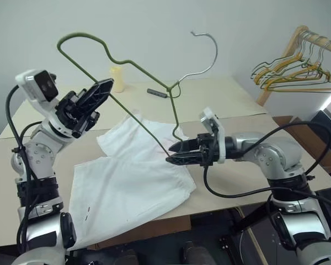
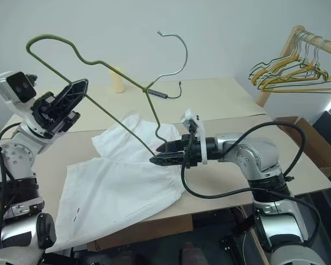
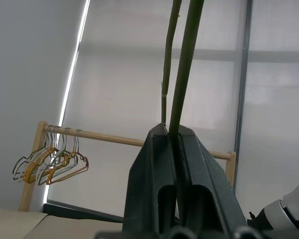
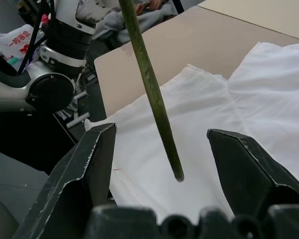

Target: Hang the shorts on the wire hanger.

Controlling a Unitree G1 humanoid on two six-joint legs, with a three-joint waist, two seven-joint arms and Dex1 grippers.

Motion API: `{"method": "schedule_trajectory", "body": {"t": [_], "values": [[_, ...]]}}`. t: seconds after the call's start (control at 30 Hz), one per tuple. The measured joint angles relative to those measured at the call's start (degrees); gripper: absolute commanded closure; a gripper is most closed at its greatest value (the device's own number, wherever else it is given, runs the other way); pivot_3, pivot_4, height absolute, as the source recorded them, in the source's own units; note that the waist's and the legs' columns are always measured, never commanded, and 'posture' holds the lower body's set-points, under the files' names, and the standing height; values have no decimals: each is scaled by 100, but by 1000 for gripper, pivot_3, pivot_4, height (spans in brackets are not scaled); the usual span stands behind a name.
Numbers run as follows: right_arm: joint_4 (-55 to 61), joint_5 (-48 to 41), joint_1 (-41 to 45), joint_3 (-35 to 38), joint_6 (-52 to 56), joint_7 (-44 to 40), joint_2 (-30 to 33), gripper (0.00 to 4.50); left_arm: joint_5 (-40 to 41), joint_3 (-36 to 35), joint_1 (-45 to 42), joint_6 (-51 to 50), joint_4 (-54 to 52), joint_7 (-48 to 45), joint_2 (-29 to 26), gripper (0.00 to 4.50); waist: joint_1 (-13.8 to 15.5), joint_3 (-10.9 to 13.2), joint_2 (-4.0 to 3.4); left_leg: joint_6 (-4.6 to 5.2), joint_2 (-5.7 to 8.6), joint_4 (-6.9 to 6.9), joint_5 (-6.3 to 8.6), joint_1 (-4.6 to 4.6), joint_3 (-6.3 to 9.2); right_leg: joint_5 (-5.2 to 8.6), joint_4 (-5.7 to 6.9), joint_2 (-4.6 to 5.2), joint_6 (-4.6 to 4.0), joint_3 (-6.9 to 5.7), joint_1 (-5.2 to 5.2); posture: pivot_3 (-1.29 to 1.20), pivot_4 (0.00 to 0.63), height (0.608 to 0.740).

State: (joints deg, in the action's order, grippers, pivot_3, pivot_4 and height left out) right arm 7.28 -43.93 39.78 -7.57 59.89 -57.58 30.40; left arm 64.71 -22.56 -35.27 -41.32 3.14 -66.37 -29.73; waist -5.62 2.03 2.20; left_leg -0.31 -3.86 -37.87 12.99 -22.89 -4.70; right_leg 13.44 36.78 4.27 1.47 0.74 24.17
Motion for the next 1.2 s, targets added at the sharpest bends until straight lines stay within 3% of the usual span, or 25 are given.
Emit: {"method": "schedule_trajectory", "body": {"t": [0.03, 0.13, 0.4, 0.53, 0.57, 0.67, 0.8, 1.0, 1.2], "values": [[0, 2, 0, 0, 0, 29, 0, 979, -8, 0, 26, 6, -6, 7, 10, 4500, -1, 0, 0, 0, 0, 0, 0, 0, 0, 0, 0, 0, 0, 0, 0, -84, 0, 740], [0, 7, 0, -20, 0, 46, 0, 1525, -8, 0, 55, 8, -19, 37, 48, 4500, -1, 0, 0, 0, 0, 0, 0, 0, 0, 0, 0, -1, 0, 0, 0, -82, 0, 740], [35, 144, -6, -170, -36, 7, 3, 4445, -12, -8, 129, 25, -107, 93, 80, 4500, -1, 0, 0, 0, 0, 0, 0, 0, 1, 0, 1, -1, 0, 0, 0, -80, 0, 740], [164, 194, -23, -282, -123, -67, -31, 4481, -19, -49, 154, 123, -98, 160, 104, 4500, -1, 0, 0, 0, -1, -1, 0, 1, 1, 0, 1, -1, 0, 0, 0, -81, 0, 740], [164, 215, -23, -282, -133, -67, -32, 4500, -39, -49, 171, 146, -98, 160, 107, 4092, 0, 0, 0, 0, -1, -1, 0, 1, 1, -1, 1, -1, 0, -1, -1, -82, 0, 740], [163, 214, -37, -282, -133, -81, -36, 4500, -138, -18, 304, 317, -109, -39, 108, 3416, -1, 0, 0, 0, -1, -2, 0, 1, 0, -1, 1, -1, 0, -1, -1, -83, 0, 740], [162, 103, -107, -105, -69, 43, -78, 4500, -544, 236, 432, 485, -92, -29, 96, 1978, 4, 0, 0, 0, 1, -2, 0, 2, 0, -1, 1, 0, -1, 0, -2, -85, 0, 740], [168, -376, -279, 675, 439, 478, 69, 4500, -2679, 1536, 1008, 1250, 56, 188, -649, 23, 5, -1, 0, 0, 0, -1, 0, 0, -5, -2, 0, 1, -3, 1, 3, -95, 0, 740], [-137, -691, -1033, 1098, 1628, 614, 929, 4500, -4310, 2318, 1418, 2234, 94, 124, -1530, 23, 15, 0, -1, 0, 0, -1, 1, -5, -8, -1, -3, 6, -5, 0, 8, -96, 0, 740]]}}
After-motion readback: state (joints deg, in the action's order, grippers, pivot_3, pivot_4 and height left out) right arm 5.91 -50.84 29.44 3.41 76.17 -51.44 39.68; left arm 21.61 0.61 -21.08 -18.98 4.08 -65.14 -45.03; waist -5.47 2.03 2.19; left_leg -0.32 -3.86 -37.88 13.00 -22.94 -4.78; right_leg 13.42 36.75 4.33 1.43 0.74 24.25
